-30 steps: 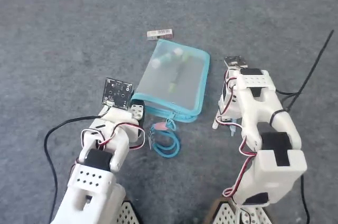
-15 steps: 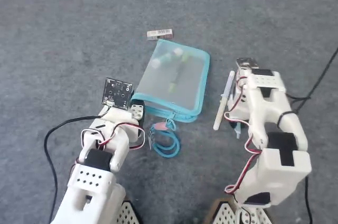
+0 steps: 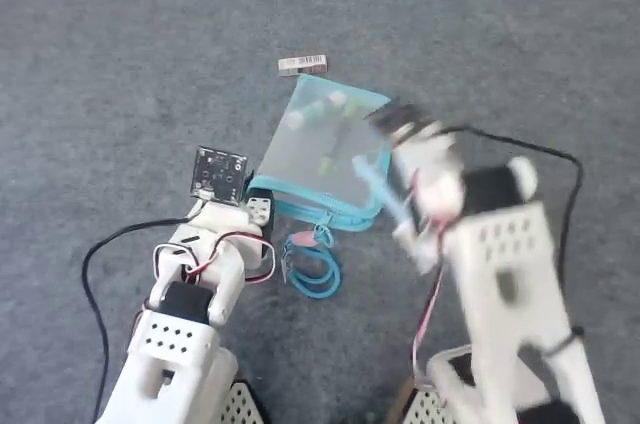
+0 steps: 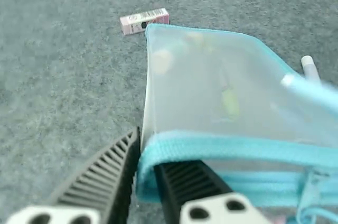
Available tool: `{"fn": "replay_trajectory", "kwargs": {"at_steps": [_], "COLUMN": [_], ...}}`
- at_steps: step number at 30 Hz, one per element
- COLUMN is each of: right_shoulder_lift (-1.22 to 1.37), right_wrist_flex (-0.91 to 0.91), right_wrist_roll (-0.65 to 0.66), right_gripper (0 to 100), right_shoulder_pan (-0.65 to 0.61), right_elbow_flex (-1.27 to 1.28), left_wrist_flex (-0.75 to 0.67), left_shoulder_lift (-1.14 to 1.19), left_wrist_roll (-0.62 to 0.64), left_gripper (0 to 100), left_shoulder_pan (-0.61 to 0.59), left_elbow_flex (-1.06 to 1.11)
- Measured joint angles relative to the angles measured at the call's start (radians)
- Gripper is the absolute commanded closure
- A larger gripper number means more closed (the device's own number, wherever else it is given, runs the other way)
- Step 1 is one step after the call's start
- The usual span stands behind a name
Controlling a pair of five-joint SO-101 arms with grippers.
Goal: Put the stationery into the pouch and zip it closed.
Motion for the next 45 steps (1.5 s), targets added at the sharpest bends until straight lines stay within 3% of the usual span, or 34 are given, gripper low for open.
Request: {"fn": "replay_trajectory", "kwargs": {"at_steps": [3,14,21,25,31,37,45], "right_shoulder_lift": [-0.074,-0.218,-0.348,-0.344,-0.319,-0.097,0.092], "right_wrist_flex": [0.002,0.002,0.003,0.003,0.003,-0.002,-0.002], "right_wrist_roll": [-0.023,-0.026,-0.011,0.0,0.0,-0.002,-0.029], "right_gripper": [99.1,99.1,99.2,99.2,99.2,99.2,99.2], "right_shoulder_pan": [-0.077,-0.066,-0.278,-0.339,-0.341,-0.227,-0.204], "right_elbow_flex": [0.0,0.0,0.015,0.092,0.098,0.058,-0.104], "left_wrist_flex": [0.0,-0.009,-0.011,-0.011,-0.011,-0.011,-0.011], "left_shoulder_lift": [0.0,0.0,0.0,0.0,0.0,0.0,0.0], "left_wrist_roll": [0.011,0.049,0.049,0.049,0.049,0.049,0.049], "left_gripper": [99,99,99,99,99,99,99], "left_shoulder_pan": [-0.032,-0.104,-0.147,-0.147,-0.147,-0.147,-0.147], "left_elbow_flex": [0.0,0.0,0.0,0.0,0.0,0.0,0.0]}}
